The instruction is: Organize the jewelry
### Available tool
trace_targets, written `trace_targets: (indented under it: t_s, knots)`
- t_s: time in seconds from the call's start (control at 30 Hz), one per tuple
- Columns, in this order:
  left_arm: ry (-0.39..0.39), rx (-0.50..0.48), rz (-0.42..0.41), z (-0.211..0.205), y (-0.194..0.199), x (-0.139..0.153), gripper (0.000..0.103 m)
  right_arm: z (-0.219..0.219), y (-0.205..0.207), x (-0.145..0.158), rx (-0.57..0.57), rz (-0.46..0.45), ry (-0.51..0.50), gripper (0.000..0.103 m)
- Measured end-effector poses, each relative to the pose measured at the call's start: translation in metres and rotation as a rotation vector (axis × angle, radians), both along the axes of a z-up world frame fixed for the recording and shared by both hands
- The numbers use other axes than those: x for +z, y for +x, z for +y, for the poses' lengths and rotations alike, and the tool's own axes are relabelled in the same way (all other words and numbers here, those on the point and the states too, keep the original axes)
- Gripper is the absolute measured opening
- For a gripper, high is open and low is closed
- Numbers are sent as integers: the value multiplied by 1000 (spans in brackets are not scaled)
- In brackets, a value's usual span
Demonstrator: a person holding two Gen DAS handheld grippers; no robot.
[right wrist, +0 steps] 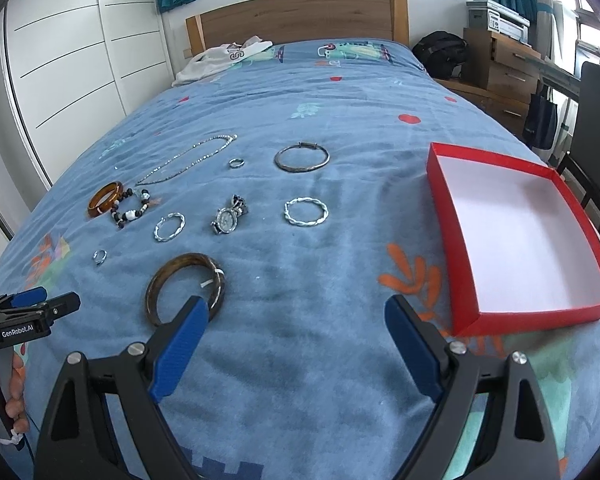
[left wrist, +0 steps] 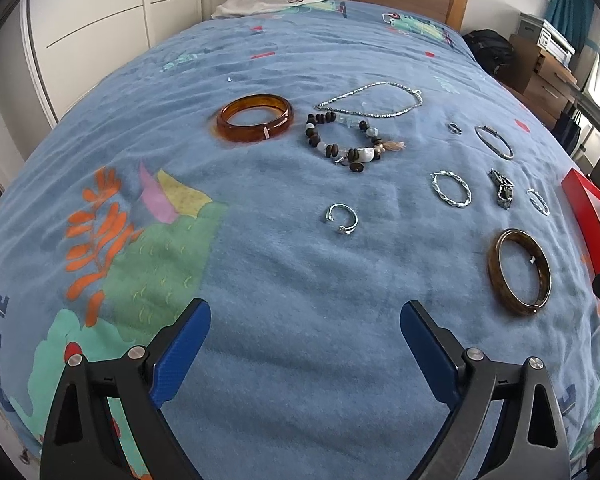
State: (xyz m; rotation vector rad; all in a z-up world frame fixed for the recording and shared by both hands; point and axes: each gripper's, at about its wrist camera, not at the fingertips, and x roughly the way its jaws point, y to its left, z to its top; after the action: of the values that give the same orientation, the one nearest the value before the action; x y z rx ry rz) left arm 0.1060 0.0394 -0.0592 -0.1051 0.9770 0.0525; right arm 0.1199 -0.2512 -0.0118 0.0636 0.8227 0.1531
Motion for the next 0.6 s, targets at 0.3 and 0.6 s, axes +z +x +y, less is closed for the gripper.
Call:
trace_targets:
  t_s: [0.3, 0.6]
  knots:
    - [-17, 2, -6, 10, 4, -2, 93, 27, 0, -8, 77, 11, 14, 90]
    - [-29, 6, -6, 13, 4, -4, 91, 32, -1, -9, 86, 16, 15, 90]
